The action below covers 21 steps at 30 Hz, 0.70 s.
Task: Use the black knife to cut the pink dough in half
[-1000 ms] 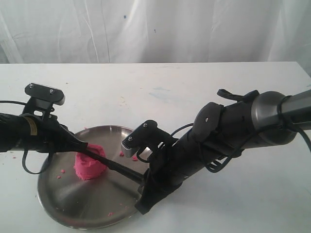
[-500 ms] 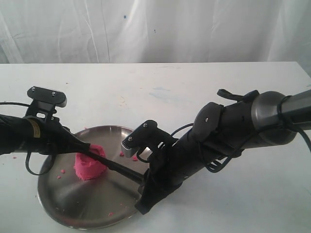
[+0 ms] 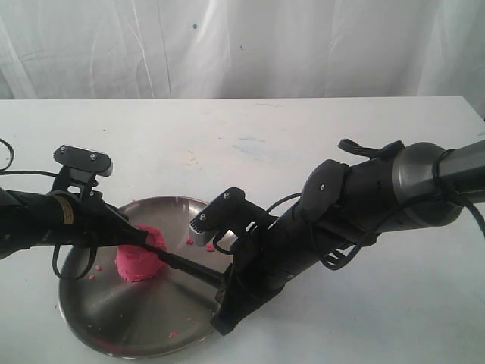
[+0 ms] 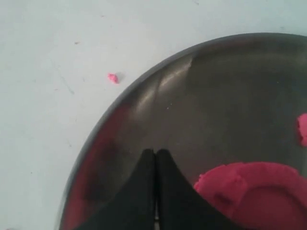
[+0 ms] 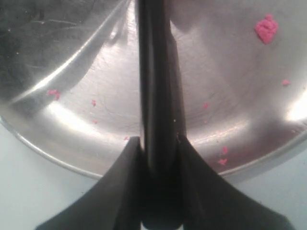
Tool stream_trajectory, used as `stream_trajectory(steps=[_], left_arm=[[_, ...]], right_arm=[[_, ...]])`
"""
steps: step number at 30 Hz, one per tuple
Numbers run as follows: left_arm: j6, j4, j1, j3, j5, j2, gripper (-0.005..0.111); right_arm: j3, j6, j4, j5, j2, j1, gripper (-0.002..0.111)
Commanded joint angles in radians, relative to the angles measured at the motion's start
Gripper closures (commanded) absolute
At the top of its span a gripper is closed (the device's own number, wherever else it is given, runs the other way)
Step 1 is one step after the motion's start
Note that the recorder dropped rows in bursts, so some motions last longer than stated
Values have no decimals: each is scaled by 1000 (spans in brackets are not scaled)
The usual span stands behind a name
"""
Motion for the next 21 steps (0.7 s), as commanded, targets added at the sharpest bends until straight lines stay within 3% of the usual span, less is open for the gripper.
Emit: stream_trajectory(steps=[1, 10, 14, 21], left_arm=[[77, 3, -6, -16, 65, 16, 107], [76, 3, -6, -69, 76, -138, 107], [43, 3, -6, -49, 186, -214, 107], [-39, 3, -6, 3, 263, -179, 107]], right_arm=[[1, 12, 0, -4, 2, 2, 108], [1, 12, 0, -4, 2, 2, 108], [1, 12, 0, -4, 2, 2, 108], [1, 12, 0, -4, 2, 2, 108]])
